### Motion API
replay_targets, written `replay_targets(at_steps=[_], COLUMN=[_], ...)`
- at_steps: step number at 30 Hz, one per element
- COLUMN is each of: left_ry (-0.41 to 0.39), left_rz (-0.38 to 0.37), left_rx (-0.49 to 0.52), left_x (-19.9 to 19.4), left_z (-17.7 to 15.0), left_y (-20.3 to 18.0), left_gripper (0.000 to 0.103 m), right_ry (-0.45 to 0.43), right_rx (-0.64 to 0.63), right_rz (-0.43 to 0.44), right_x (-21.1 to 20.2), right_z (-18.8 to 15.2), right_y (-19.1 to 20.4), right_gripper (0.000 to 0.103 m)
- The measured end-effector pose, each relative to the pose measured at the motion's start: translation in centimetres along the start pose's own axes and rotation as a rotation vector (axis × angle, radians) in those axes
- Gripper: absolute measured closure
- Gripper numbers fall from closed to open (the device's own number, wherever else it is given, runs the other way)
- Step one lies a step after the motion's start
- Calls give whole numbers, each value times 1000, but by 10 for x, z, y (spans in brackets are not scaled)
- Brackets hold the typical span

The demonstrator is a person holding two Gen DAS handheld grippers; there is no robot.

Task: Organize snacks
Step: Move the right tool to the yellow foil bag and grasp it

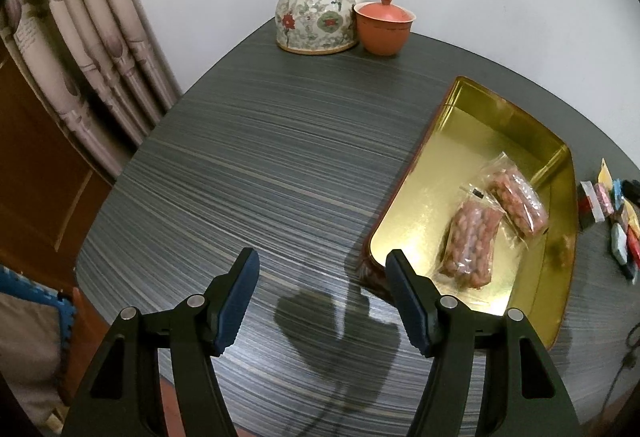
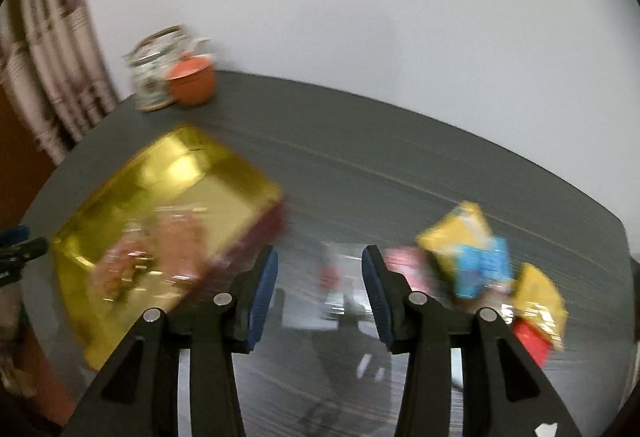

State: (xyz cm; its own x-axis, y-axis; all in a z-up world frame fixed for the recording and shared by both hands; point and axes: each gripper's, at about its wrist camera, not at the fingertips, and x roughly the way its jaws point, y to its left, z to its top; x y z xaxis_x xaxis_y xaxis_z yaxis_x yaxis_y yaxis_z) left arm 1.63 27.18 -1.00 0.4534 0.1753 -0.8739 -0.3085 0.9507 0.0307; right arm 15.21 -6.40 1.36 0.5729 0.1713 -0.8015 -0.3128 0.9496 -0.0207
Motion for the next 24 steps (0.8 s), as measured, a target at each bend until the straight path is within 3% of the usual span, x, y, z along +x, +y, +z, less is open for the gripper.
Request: replay_targets(at_steps=[6,10,12,14,16,24], left_ry=[2,2,2,-2,-3,-31], left_rz=[9,14,5,-5,-14,-33], left_rx=[3,15,17,16,16,18], left_x=[1,3,4,4,5,-1], left_z=[-1,-2,-2,-1,-1,-1], left_y=[0,-1,-1,-2,-2,-6], left_gripper=[37,37,37,36,36,35], right_ry=[32,66,93,117,149,254], right_rx=[106,198,214,221,226,225], right_rz=[-115,-164,-193,-206,-211,-208], right_x=[-1,6,12,19,29,63], right_z=[-9,-17,-19,-21,-22,-20], right_y=[-84,-134,-149,-160,-170,-189], right_gripper=[55,42,40,27,21,21])
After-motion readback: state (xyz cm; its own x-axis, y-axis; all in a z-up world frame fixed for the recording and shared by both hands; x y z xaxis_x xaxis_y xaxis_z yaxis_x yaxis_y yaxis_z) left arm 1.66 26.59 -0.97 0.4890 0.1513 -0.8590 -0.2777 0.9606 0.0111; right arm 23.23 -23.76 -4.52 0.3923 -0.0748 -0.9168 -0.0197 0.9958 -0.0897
